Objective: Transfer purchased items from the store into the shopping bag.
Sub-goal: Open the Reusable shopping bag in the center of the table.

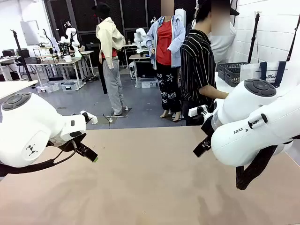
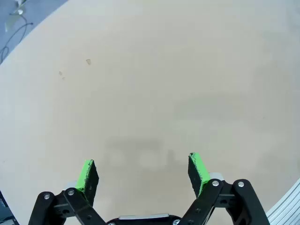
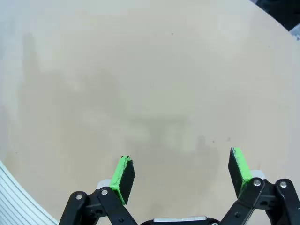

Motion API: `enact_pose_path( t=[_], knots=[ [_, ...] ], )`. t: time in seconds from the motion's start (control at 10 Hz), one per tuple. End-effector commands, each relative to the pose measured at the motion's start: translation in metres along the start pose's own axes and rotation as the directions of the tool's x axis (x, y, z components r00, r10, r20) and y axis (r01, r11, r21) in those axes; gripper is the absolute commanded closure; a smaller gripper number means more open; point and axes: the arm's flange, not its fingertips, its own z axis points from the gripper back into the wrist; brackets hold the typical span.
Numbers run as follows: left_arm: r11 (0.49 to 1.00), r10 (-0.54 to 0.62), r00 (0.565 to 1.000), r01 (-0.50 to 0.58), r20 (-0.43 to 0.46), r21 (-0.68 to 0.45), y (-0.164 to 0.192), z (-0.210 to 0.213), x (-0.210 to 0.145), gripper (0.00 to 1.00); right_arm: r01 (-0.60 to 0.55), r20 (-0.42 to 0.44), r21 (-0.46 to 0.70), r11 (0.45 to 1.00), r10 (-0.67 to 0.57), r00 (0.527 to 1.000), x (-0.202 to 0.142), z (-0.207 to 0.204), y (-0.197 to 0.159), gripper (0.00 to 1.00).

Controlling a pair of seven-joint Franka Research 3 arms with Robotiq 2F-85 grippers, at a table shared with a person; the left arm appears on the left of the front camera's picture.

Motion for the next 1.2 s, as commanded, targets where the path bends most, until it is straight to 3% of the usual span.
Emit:
enact_pose_path(
  t=[0.0,0.8,0.9,1.0,1.1],
  knots=[
    [1.0,0.0,1.0,0.0,0.0,0.0,0.0,0.0,0.0,0.0,0.0,0.0,0.0,1.0,0.0,1.0,0.0,0.0,0.0,0.0],
    [1.0,-0.004,1.0,0.004,0.0,0.0,-0.001,0.0,0.0,0.0,0.0,0.0,0.0,1.0,0.0,1.0,0.0,0.0,0.0,0.0],
    [0.997,-0.019,0.997,0.014,0.069,0.074,0.002,0.015,0.016,0.0,-0.001,0.0,0.0,1.0,0.001,1.0,0.0,0.0,0.0,0.0],
    [0.988,-0.027,0.991,0.006,0.134,0.156,0.016,0.046,0.026,0.0,0.019,0.051,-0.097,0.995,-0.014,0.999,0.014,0.02,-0.009,0.0],
    [0.971,-0.007,0.985,-0.035,0.174,0.235,0.04,0.075,0.024,0.0,0.094,0.134,-0.168,0.981,-0.072,0.988,0.026,0.057,-0.04,0.0]
  ],
)
